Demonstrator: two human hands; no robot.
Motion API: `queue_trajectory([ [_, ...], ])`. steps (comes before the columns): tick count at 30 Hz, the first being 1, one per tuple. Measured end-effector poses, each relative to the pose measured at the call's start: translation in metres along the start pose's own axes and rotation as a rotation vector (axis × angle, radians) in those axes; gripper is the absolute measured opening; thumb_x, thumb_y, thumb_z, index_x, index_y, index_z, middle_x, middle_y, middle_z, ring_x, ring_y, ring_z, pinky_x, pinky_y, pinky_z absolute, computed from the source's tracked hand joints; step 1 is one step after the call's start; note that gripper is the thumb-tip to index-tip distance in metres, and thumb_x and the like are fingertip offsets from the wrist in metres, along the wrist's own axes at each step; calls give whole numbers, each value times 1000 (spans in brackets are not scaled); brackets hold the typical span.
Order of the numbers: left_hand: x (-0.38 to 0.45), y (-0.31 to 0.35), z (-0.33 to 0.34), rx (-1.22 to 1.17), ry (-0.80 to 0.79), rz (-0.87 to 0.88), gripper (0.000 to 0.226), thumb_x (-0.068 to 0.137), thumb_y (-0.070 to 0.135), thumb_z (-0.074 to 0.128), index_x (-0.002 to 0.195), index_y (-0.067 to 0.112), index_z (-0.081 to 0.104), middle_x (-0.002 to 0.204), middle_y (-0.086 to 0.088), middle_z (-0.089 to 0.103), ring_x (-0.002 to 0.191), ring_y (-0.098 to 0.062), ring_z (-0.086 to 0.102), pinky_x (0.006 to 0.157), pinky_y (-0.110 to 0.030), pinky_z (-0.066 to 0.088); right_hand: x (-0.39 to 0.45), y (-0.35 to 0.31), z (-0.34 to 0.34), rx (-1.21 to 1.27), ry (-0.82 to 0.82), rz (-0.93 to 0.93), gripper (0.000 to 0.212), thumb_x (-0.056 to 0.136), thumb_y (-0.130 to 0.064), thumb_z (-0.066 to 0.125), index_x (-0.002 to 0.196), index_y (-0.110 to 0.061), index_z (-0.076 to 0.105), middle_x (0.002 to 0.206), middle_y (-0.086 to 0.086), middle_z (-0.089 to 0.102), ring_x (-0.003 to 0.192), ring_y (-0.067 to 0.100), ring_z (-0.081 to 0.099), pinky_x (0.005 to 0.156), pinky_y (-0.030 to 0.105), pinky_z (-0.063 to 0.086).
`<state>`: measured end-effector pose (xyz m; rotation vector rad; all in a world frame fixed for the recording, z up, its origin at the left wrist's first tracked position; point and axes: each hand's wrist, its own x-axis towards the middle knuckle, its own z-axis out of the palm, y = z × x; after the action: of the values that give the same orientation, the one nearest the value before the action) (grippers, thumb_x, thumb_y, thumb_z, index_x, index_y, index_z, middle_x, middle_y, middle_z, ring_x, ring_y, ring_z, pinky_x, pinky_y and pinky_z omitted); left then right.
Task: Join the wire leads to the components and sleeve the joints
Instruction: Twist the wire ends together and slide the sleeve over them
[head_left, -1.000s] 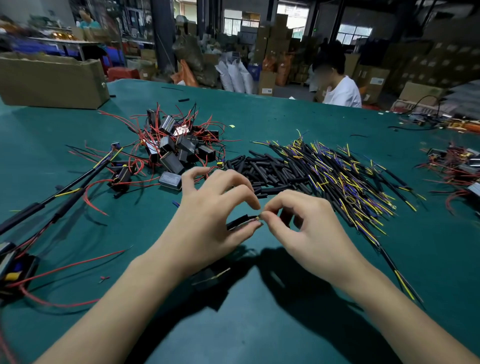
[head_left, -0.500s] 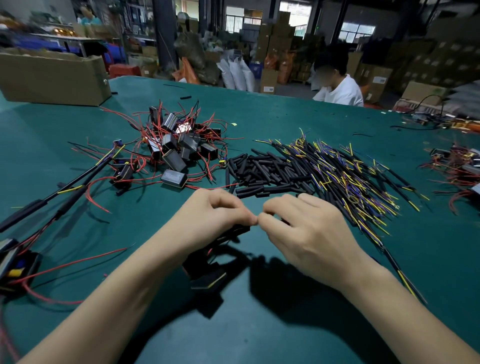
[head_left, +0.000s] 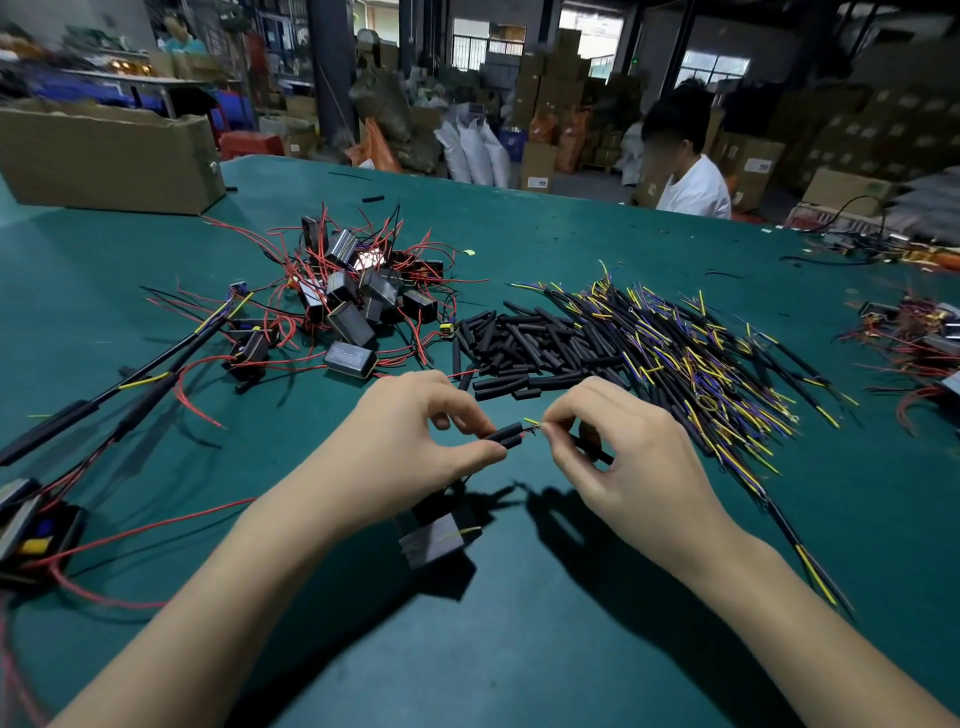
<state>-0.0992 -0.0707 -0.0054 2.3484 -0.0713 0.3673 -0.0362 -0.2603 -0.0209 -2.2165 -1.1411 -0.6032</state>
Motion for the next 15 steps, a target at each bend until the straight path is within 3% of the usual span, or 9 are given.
queue_trajectory([
  [2,1,-1,1,-54,21,20,14,72,33,80,68,40,68,74,8,63,72,-5,55,68,-19,43,0,-1,0,8,-3,-4,9,87,-11,63,82,-16,59,78,-9,53,65,17,50,55,41,47],
  [4,1,-2,2,-88,18,41,10,73,30,80,73,37,74,70,5,65,64,-8,55,63,-22,44,1,-2,0,11,-7,-14,8,87,-10,63,82,-16,59,79,-9,53,64,18,50,54,42,47],
  [8,2,-3,3,-97,23,74,10,75,27,78,85,30,78,71,0,64,63,-12,53,64,-30,44,1,-4,-1,15,12,-29,8,87,-8,63,82,-14,60,78,-7,54,64,19,50,54,42,47],
  [12,1,-3,4,-92,32,120,14,78,27,76,91,31,77,73,2,62,71,-12,53,65,-24,41,1,-5,0,5,28,-44,7,87,-7,62,82,-12,61,79,-5,55,65,20,50,53,42,47],
  [15,1,-2,7,-85,54,168,17,80,24,73,96,27,76,77,-2,62,77,-15,54,71,-29,43,3,-3,-2,60,32,-45,6,89,-7,62,84,-10,64,80,-4,57,68,14,50,59,32,47],
])
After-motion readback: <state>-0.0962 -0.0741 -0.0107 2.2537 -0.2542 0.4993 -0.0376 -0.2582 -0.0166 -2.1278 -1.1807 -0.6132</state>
